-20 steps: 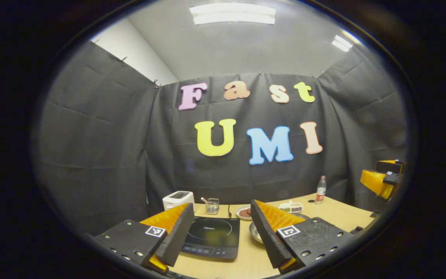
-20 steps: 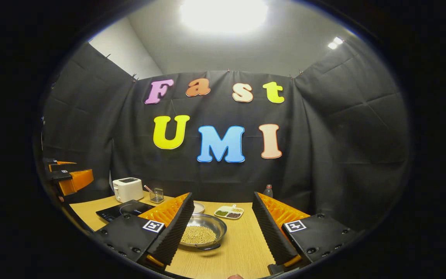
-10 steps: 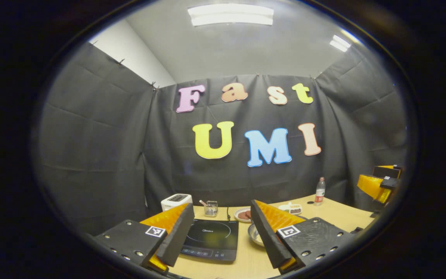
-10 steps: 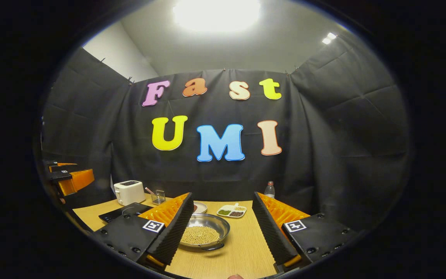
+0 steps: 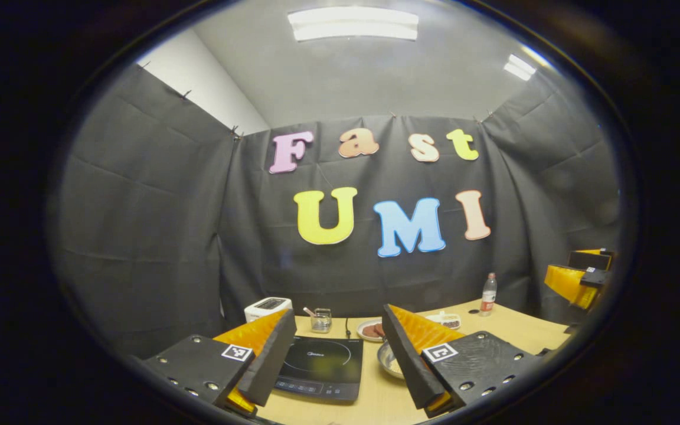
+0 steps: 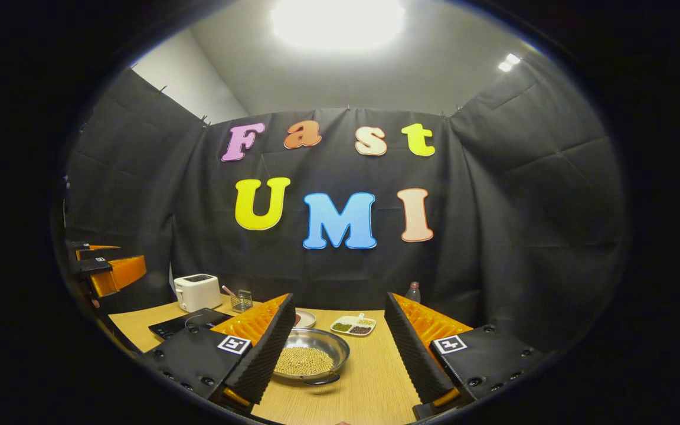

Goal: First push the handle of the pot to place it horizontally, then grasp the pot with both hands and set it on the induction cooktop.

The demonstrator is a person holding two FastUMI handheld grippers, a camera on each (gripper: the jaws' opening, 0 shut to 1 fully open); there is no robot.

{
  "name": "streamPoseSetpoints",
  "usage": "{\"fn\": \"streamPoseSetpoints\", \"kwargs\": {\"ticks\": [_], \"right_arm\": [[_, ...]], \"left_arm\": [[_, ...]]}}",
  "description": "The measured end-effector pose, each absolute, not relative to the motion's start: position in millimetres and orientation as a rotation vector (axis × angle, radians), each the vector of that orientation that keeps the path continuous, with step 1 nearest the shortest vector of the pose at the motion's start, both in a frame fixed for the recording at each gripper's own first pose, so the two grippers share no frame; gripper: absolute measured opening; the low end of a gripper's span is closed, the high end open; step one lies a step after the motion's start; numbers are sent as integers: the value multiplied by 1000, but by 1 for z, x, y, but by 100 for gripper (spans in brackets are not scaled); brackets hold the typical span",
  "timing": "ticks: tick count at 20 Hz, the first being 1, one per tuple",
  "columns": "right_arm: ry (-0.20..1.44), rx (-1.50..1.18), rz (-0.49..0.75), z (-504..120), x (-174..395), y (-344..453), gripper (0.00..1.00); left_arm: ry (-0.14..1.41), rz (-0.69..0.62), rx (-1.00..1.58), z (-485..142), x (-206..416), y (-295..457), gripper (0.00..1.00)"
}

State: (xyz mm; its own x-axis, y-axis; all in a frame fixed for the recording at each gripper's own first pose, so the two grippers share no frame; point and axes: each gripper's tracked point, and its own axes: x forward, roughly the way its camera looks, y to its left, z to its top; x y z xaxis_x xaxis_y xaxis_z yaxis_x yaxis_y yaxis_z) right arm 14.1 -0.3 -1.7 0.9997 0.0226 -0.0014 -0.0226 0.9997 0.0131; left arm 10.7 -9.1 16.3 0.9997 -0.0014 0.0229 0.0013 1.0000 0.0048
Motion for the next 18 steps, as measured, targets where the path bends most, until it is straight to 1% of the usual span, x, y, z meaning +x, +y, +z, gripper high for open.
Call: {"fn": "streamPoseSetpoints", "kwargs": {"ticks": [4, 5, 6, 7, 8, 9, 10, 11, 13, 14, 15, 16, 17, 18], "right_arm": [[13, 15, 25, -3, 16, 2, 96], [14, 13, 22, -3, 17, 2, 93], [12, 10, 21, -3, 18, 3, 80], [9, 8, 18, -2, 18, 3, 78], [6, 4, 15, 0, 18, 4, 65], [4, 1, 18, 1, 20, 5, 60], [8, -3, 25, 0, 22, 9, 53], [19, -7, 33, -3, 24, 14, 47], [40, -7, 37, -9, 23, 18, 38], [44, 1, 38, -9, 23, 21, 25], [53, 1, 24, -14, 24, 23, 18], [53, -1, 10, -18, 29, 22, 9], [58, -3, 8, -16, 29, 22, 4], [70, -9, 27, -20, 25, 32, 2]], "left_arm": [[-24, 2, 8, 16, 12, -6, 89], [-26, 2, 8, 16, 13, -4, 89], [-26, 3, 8, 17, 14, -4, 89], [-26, 3, 8, 17, 16, -2, 89], [-25, 4, 9, 16, 17, 0, 89], [-26, 5, 7, 16, 18, 1, 89], [-27, 4, 4, 15, 20, 3, 87], [-28, 4, 0, 15, 21, 4, 89], [-22, 2, -12, 11, 23, 9, 89], [-17, 0, -17, 8, 25, 12, 89], [-17, -1, -22, 7, 28, 15, 87], [-17, -3, -25, 7, 30, 18, 89], [-19, -5, -24, 6, 32, 21, 89], [-23, -5, -21, 6, 33, 25, 89]]}}
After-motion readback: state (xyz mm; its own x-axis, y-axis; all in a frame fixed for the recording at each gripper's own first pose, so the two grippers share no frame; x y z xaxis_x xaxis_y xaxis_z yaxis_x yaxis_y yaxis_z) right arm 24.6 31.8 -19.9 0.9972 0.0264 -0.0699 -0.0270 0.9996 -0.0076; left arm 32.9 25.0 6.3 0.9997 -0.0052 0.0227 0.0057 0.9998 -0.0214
